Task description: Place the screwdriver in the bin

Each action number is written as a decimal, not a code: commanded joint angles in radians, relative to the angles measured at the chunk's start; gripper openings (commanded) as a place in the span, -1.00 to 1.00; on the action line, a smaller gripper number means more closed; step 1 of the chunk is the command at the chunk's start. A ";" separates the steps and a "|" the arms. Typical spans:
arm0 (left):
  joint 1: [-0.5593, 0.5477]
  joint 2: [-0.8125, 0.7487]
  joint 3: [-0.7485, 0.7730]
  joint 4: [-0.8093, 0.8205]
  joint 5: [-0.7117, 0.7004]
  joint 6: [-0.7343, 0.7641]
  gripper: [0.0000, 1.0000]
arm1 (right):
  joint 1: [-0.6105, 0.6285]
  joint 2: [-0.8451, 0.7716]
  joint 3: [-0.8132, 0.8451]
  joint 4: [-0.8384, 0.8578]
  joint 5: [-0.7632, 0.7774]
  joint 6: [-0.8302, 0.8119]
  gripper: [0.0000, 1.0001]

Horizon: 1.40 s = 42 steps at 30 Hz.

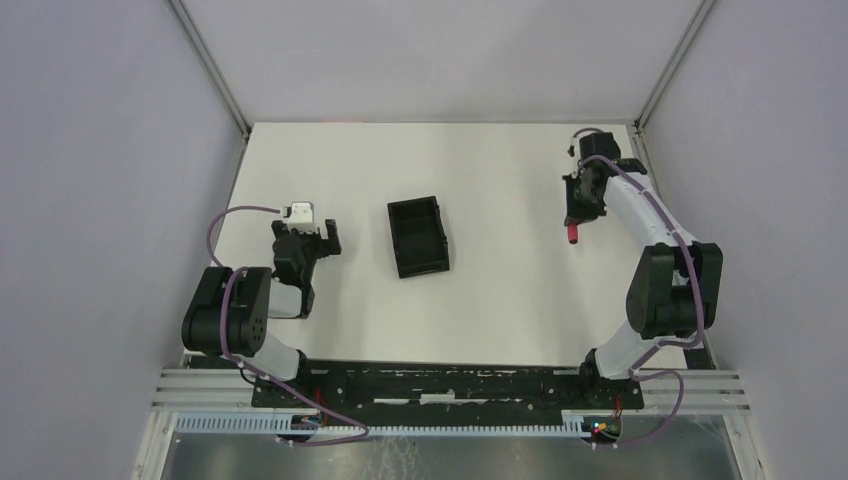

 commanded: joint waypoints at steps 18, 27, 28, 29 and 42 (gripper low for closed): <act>-0.001 -0.017 0.003 0.055 -0.007 -0.034 1.00 | 0.630 0.114 0.427 0.099 0.014 0.187 -1.00; -0.001 -0.017 0.003 0.055 -0.008 -0.034 1.00 | 0.808 0.356 0.599 0.075 0.147 0.054 -1.00; -0.001 -0.017 0.003 0.055 -0.007 -0.034 1.00 | 0.810 0.353 0.580 0.081 0.158 0.050 -1.00; -0.001 -0.017 0.003 0.055 -0.008 -0.034 1.00 | 0.811 0.341 0.550 0.099 0.166 0.045 -1.00; -0.001 -0.017 0.003 0.055 -0.007 -0.034 1.00 | 0.837 0.352 0.357 0.229 0.153 0.003 -0.89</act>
